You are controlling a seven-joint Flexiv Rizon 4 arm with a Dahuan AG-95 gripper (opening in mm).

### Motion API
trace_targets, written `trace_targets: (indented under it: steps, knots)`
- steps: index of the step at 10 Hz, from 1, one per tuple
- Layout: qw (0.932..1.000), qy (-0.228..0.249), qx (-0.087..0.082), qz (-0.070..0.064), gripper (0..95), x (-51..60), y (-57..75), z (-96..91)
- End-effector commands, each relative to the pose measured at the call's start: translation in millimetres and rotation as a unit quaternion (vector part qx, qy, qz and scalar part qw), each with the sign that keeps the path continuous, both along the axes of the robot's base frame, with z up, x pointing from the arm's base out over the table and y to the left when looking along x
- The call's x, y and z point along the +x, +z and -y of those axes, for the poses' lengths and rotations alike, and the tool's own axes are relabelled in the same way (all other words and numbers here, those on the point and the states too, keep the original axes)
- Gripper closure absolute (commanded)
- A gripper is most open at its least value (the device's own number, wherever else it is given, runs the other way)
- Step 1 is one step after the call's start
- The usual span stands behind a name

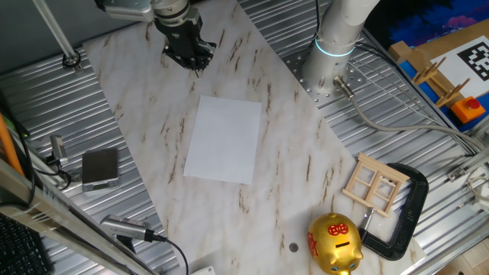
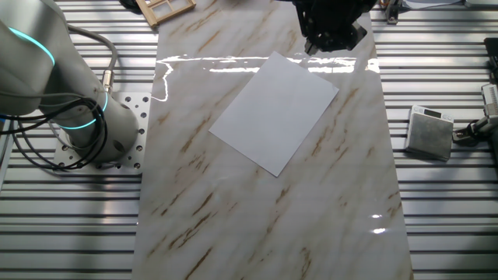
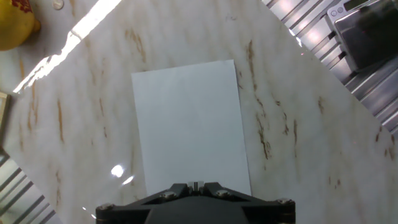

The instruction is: Flip over and spread out the paper that is laid flat on the table

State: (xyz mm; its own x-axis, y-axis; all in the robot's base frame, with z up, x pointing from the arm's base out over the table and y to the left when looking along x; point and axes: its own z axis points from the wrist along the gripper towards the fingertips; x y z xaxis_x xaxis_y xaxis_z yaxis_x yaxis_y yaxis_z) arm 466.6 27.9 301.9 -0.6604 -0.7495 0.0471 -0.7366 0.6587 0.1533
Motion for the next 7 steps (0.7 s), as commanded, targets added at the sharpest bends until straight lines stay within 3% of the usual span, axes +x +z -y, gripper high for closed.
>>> trace_targets:
  steps: [1, 7]
  knots:
    - [0.9979, -0.061, -0.013, 0.018, 95.0, -89.3, -50.2, -0.3]
    - [0.9979, -0.059, -0.021, 0.017, 95.0, -88.5, -49.0, 0.1]
